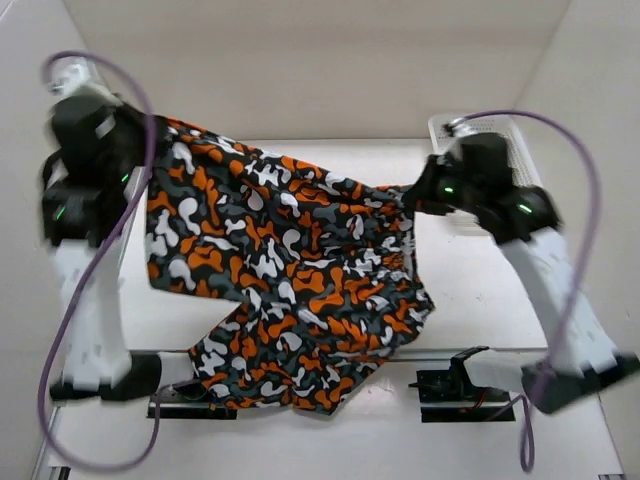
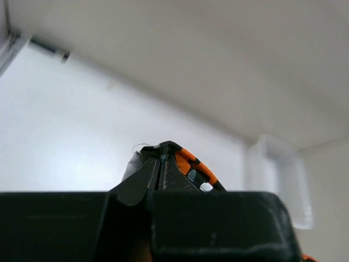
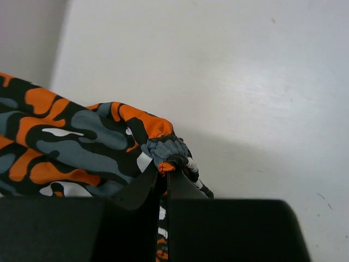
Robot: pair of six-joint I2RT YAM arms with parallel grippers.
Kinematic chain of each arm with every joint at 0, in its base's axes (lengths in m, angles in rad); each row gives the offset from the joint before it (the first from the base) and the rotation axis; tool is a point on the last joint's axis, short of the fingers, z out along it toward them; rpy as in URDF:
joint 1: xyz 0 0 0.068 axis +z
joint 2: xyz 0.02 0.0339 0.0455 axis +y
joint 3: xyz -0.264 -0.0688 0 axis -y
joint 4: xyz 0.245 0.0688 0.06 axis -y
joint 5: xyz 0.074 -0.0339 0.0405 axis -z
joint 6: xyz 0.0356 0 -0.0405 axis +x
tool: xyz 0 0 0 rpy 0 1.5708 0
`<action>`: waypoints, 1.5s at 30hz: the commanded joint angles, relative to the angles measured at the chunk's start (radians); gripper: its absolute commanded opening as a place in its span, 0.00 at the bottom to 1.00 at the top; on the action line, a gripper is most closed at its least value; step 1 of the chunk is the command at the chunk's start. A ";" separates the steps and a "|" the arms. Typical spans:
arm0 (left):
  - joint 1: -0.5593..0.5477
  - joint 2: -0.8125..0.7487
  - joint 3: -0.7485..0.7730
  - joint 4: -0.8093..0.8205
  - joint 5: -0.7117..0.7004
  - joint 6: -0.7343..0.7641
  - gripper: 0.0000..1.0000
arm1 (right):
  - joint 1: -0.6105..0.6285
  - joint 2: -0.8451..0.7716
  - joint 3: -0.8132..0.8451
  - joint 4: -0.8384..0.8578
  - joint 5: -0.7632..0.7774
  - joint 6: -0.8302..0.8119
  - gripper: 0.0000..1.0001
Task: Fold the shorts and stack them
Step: Fold the shorts
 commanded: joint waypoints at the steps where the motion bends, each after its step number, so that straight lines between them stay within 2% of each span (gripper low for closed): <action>1: 0.042 0.107 -0.106 0.042 -0.078 0.048 0.10 | -0.046 0.100 -0.128 0.124 0.059 -0.038 0.00; 4: 0.067 0.268 -0.137 0.051 -0.055 0.048 0.10 | -0.109 0.273 -0.157 0.240 -0.002 -0.019 0.00; 7: 0.088 0.441 -0.105 0.062 -0.029 0.048 0.10 | -0.143 0.561 -0.057 0.264 -0.014 -0.019 0.00; 8: 0.099 0.522 -0.086 0.062 -0.020 0.048 0.10 | -0.157 0.621 0.029 0.264 -0.024 -0.019 0.00; 13: 0.110 0.716 0.082 0.062 0.014 0.039 0.10 | -0.189 0.966 0.301 0.260 -0.088 0.033 0.00; 16: 0.133 0.800 0.177 0.062 0.040 0.039 0.10 | -0.198 1.078 0.445 0.251 -0.131 0.063 0.00; 19: 0.142 0.834 0.248 0.062 0.083 0.057 0.10 | -0.207 1.117 0.534 0.251 -0.177 0.076 0.00; 24: 0.142 0.739 0.213 0.052 0.163 0.057 0.10 | -0.217 1.064 0.559 0.251 -0.235 0.076 0.00; 28: 0.093 0.546 0.029 0.040 0.215 0.066 0.10 | -0.235 0.943 0.450 0.241 -0.274 0.064 0.00; 31: 0.053 0.364 -0.208 0.005 0.279 0.066 0.10 | -0.235 0.820 0.300 0.232 -0.284 0.054 0.00; 32: 0.021 0.268 -0.347 0.005 0.293 0.054 0.10 | -0.244 0.788 0.216 0.232 -0.284 0.042 0.00; 35: -0.055 0.087 -0.538 0.005 0.293 0.028 0.10 | -0.244 0.664 0.085 0.232 -0.284 0.031 0.00; 36: -0.075 0.043 -0.647 0.005 0.293 0.005 0.10 | -0.253 0.601 -0.005 0.232 -0.274 0.031 0.00; 42: -0.198 -0.192 -0.964 0.005 0.261 -0.093 0.10 | -0.295 0.337 -0.365 0.214 -0.199 -0.006 0.00; 45: -0.223 -0.264 -1.063 -0.004 0.261 -0.133 0.10 | -0.347 0.216 -0.510 0.200 -0.169 -0.015 0.00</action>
